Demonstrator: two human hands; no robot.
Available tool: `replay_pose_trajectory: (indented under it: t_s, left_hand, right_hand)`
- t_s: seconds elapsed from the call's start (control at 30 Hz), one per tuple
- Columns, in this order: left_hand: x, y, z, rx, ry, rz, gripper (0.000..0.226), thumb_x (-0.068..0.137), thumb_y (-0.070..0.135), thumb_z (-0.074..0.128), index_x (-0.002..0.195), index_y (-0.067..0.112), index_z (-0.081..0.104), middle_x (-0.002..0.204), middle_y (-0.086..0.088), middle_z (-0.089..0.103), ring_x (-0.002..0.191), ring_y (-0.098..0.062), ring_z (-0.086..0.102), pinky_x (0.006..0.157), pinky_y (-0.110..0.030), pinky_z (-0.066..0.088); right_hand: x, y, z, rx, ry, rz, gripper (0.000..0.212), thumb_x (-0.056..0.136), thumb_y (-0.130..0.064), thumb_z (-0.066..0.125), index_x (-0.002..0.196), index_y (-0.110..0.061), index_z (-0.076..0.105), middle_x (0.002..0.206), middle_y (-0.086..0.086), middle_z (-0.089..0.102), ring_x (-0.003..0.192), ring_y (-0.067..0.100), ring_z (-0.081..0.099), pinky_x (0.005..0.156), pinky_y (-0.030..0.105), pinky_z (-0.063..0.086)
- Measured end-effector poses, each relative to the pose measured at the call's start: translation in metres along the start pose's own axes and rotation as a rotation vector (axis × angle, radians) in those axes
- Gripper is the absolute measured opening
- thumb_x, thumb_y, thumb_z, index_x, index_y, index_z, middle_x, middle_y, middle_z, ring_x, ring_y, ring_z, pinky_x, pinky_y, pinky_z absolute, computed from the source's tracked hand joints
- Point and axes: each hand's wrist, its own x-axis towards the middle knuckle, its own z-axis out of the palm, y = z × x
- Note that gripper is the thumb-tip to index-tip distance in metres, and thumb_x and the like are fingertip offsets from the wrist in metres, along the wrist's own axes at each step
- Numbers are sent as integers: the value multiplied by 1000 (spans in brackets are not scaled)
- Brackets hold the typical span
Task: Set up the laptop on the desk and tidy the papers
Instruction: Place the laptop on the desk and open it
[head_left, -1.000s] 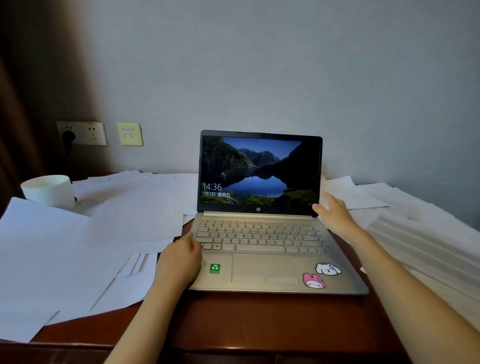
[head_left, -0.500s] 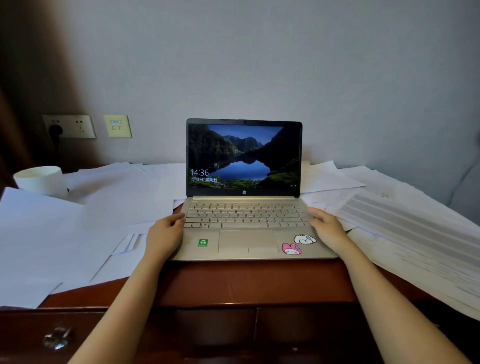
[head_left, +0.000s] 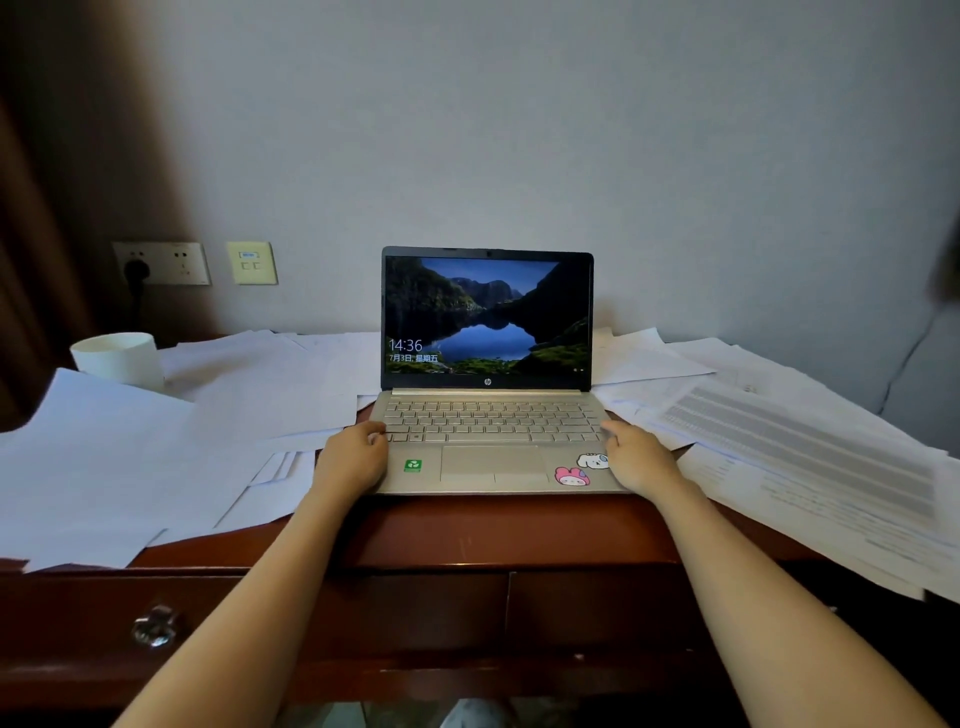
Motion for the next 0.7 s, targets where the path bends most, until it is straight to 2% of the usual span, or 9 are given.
replay_pose_trajectory:
  t_s: [0.17,0.27,0.4,0.57,0.7]
  left_hand:
    - [-5,7,-4,102,-52,22,39,97,17,35,131,11,52,137,-16,50,123,-32,47,99,-35,39]
    - [-2,13,-2,143,-79,58,42,95,21,38,135,14,49,141,-9,47,126,-30,45,102,-34,38]
    - [-2,34,4,132,-116,143,40,96,19,38,134,13,49,138,-13,48,124,-31,47,102,-37,39]
    - [2,68,29,213,-155,241,42,96,24,40,136,13,46,138,-14,49,125,-29,45,105,-39,39]
    - [10,98,57,313,-191,318,45,96,25,40,140,16,42,141,-13,44,131,-30,38,109,-44,34]
  right_hand:
    - [-6,-8,-2,-174,-6,-11,42,101,-26,24,141,-18,36,139,12,44,127,30,43,100,41,39]
    - [-10,-9,-3,-221,3,-26,42,101,-26,24,140,-16,36,136,14,46,124,31,45,99,42,41]
    - [-12,-8,-6,-256,-5,-42,44,101,-28,25,143,-17,32,138,14,45,125,32,45,101,42,41]
    - [-5,0,-12,-296,-9,-56,43,100,-29,27,141,-17,35,136,14,46,123,32,46,97,40,39]
    - [8,14,-25,-375,-7,-36,46,99,-33,28,143,-19,32,140,14,41,127,32,41,101,40,36]
